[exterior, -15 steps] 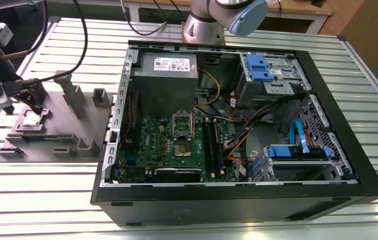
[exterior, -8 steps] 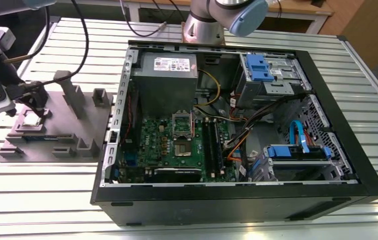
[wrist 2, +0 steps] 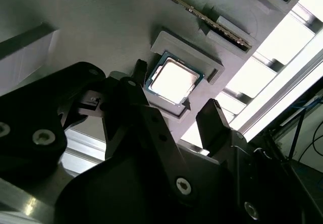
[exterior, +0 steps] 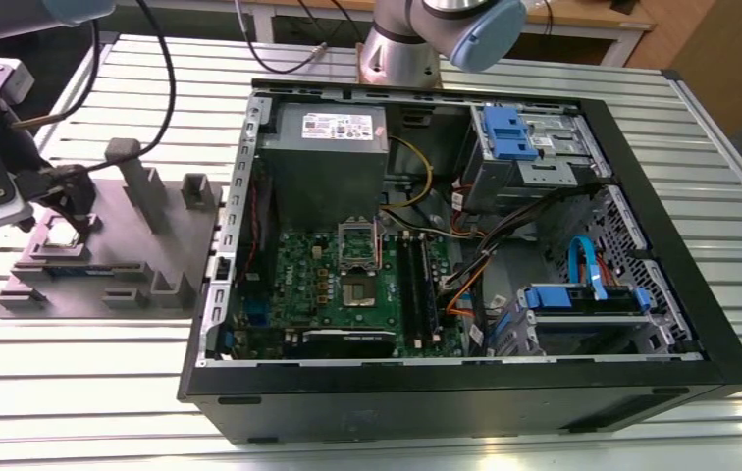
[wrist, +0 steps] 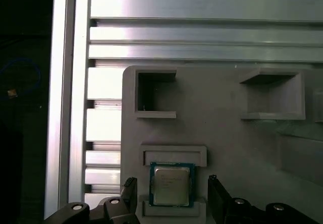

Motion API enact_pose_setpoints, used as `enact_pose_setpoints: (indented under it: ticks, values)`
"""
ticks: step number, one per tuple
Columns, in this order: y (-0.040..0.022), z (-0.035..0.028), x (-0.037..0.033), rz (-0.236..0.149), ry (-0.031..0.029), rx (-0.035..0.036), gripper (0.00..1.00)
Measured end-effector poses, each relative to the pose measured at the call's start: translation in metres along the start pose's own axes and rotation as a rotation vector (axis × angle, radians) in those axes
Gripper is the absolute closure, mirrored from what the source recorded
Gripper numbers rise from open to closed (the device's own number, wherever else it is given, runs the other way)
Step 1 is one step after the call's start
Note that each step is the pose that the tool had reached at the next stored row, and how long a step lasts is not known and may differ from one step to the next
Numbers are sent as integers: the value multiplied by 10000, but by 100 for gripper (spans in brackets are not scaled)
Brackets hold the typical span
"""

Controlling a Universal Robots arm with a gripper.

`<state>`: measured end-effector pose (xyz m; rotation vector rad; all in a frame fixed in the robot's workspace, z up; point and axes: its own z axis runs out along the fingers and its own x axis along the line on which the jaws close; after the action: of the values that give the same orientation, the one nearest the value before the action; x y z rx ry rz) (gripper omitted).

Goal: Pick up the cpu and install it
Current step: 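Pick up the cpu and move it towards the insertion slot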

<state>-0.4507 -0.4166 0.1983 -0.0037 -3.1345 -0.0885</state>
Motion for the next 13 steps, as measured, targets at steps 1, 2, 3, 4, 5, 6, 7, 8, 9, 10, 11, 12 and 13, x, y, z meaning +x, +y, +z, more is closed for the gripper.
enact_pose_setpoints:
  ticks: [1,2,3,4,5,6,7,8,9,10,11,12,13]
  values:
    - [0,3,0,14,1,1,34]
    - [0,7,0,27,0,1,34]
    - [-1,13,0,38,-2,0,34]
    - [-1,21,-1,48,-4,-1,34]
    - [-2,29,-1,53,-4,-1,34]
    - [-2,36,0,54,-2,1,34]
    - [-3,44,-1,55,-3,0,34]
    - [-3,52,0,55,-1,1,34]
    - [-4,59,-1,55,-3,0,34]
    - [-4,65,-1,58,-2,1,34]
    - [-4,73,-1,61,-2,1,34]
    - [-4,79,-2,63,-2,1,34]
    - [-5,87,-3,63,-4,0,34]
